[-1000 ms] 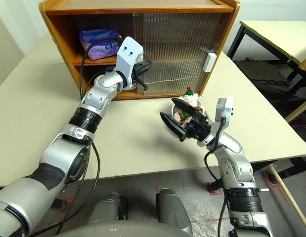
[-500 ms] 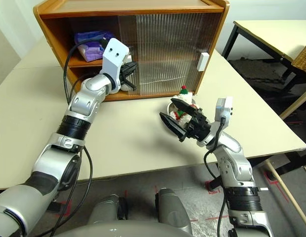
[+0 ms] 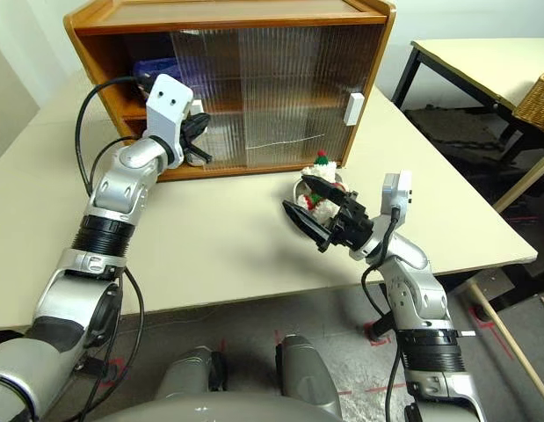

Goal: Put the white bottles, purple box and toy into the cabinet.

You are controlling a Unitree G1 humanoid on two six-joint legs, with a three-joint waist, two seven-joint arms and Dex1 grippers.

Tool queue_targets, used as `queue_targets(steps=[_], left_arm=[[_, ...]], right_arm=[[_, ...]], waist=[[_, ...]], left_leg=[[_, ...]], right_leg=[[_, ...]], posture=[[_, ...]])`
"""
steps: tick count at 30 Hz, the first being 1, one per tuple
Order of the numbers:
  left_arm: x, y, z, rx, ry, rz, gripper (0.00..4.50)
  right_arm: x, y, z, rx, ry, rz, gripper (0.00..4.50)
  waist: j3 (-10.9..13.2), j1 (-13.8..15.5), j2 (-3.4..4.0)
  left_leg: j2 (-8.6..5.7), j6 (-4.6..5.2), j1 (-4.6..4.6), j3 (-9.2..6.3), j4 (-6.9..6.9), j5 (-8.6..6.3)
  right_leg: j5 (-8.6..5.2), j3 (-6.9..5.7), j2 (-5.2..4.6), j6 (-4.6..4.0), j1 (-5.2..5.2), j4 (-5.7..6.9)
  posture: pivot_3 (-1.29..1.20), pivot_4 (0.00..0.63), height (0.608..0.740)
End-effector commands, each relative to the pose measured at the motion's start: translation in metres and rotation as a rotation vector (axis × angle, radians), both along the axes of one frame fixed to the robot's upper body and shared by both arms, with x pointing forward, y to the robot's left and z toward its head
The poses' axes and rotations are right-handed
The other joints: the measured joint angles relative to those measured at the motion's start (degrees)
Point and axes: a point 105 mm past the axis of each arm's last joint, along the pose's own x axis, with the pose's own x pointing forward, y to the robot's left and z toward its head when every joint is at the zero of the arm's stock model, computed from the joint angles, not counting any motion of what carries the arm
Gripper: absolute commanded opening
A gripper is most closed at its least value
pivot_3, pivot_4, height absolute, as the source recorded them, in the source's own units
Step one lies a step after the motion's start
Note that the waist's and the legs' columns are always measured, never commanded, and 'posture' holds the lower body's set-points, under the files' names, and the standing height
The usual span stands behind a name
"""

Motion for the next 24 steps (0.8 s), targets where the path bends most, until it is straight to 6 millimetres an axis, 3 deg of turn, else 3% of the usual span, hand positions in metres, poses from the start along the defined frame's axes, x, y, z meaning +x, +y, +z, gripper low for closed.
queue_targets(steps=[1, 6, 10, 13, 17, 18, 19, 20, 21, 22, 23, 24], left_arm=[[0.002, 0.028, -0.003, 0.003, 0.010, 0.102, 0.02], [-0.002, 0.045, 0.000, 0.003, 0.003, 0.147, 0.02], [-0.008, 0.062, -0.001, 0.006, 0.006, 0.188, 0.02], [-0.012, 0.074, -0.001, 0.012, 0.006, 0.216, 0.02], [-0.018, 0.090, 0.000, 0.020, 0.005, 0.258, 0.02], [-0.019, 0.095, 0.000, 0.023, 0.005, 0.268, 0.02], [-0.020, 0.097, 0.000, 0.025, 0.005, 0.275, 0.02], [-0.021, 0.100, 0.001, 0.026, 0.004, 0.283, 0.02], [-0.022, 0.105, 0.002, 0.029, 0.002, 0.294, 0.02], [-0.023, 0.109, 0.003, 0.031, 0.000, 0.304, 0.02], [-0.025, 0.113, 0.004, 0.034, -0.002, 0.312, 0.02], [-0.026, 0.116, 0.004, 0.037, -0.003, 0.320, 0.02]], right_arm=[[0.003, 0.001, -0.001, -0.011, -0.004, 0.009, 4.50], [0.005, 0.001, 0.000, -0.011, -0.006, 0.018, 4.50], [0.006, 0.000, 0.000, -0.013, -0.006, 0.024, 4.50], [0.007, 0.000, 0.000, -0.015, -0.006, 0.027, 4.50], [0.007, 0.000, -0.001, -0.018, -0.005, 0.033, 4.50], [0.007, 0.000, -0.001, -0.018, -0.005, 0.034, 4.50], [0.007, 0.000, -0.001, -0.018, -0.004, 0.034, 4.50], [0.007, 0.000, -0.001, -0.019, -0.004, 0.036, 4.50], [0.007, 0.000, -0.001, -0.020, -0.003, 0.037, 4.50], [0.007, 0.000, -0.001, -0.021, -0.002, 0.037, 4.50], [0.007, 0.000, -0.001, -0.021, -0.002, 0.038, 4.50], [0.007, -0.001, -0.001, -0.022, -0.002, 0.038, 4.50]], waist=[[0.06, 0.07, 0.07], [0.31, 0.10, 0.47], [0.21, 0.01, 0.69], [0.11, 0.16, 1.29], [0.16, 1.07, 1.54], [0.12, 1.00, 2.32], [-0.24, 2.01, 3.14], [-0.41, 3.29, 2.31], [0.09, 4.11, 1.02], [0.94, 4.85, 0.66], [1.01, 5.80, 1.18], [0.84, 6.22, 2.01]], left_leg=[[0.00, -0.01, 0.00, -0.16, -0.01, -0.01], [0.16, -0.03, -0.19, -0.98, -0.29, -0.02], [0.33, -0.03, -0.48, -1.04, -1.34, -0.03], [1.36, -0.03, -1.52, -1.01, -1.74, -0.03], [1.10, -0.03, -2.03, -0.73, -2.13, -0.03], [1.29, -0.04, -2.06, -0.98, -2.12, -0.03], [2.02, -0.05, -2.46, -1.57, -2.25, -0.03], [3.59, -0.02, -3.69, -2.13, -2.92, -0.01], [3.55, 0.02, -3.23, -0.98, -3.44, 0.01], [2.29, 0.05, -1.83, -0.39, -3.67, 0.22], [1.03, -0.35, -0.98, -0.85, -2.71, 0.25], [1.09, -2.13, -0.98, -1.77, -0.85, -0.90]], right_leg=[[0.00, -0.16, -0.02, 0.00, 0.00, -0.11], [0.31, -1.48, -0.15, -0.07, 0.34, -1.51], [2.46, -2.04, -0.08, 0.06, 0.57, -3.90], [4.79, -3.17, 0.24, -0.28, 0.67, -6.26], [5.10, -3.59, 0.44, -0.52, -0.17, -6.25], [5.34, -3.78, 0.75, -0.86, -0.10, -6.60], [6.55, -4.24, 1.65, -1.12, 0.33, -8.47], [7.54, -5.51, 1.93, -0.61, 1.00, -9.23], [4.49, -6.44, 0.32, -0.56, 0.30, -4.64], [1.39, -5.53, -0.56, -0.60, -0.25, -1.87], [0.03, -5.33, -0.91, -2.48, -0.28, -1.22], [-0.09, -6.02, -1.09, -2.75, -0.09, -1.17]], posture=[[0.03, 0.000, 0.740], [0.04, 0.000, 0.740], [0.05, 0.000, 0.740], [0.06, 0.000, 0.740], [0.07, 0.000, 0.740], [0.07, 0.000, 0.740], [0.07, 0.000, 0.740], [0.07, 0.000, 0.740], [0.07, 0.000, 0.740], [0.07, 0.000, 0.740], [0.07, 0.000, 0.740], [0.07, 0.000, 0.740]])
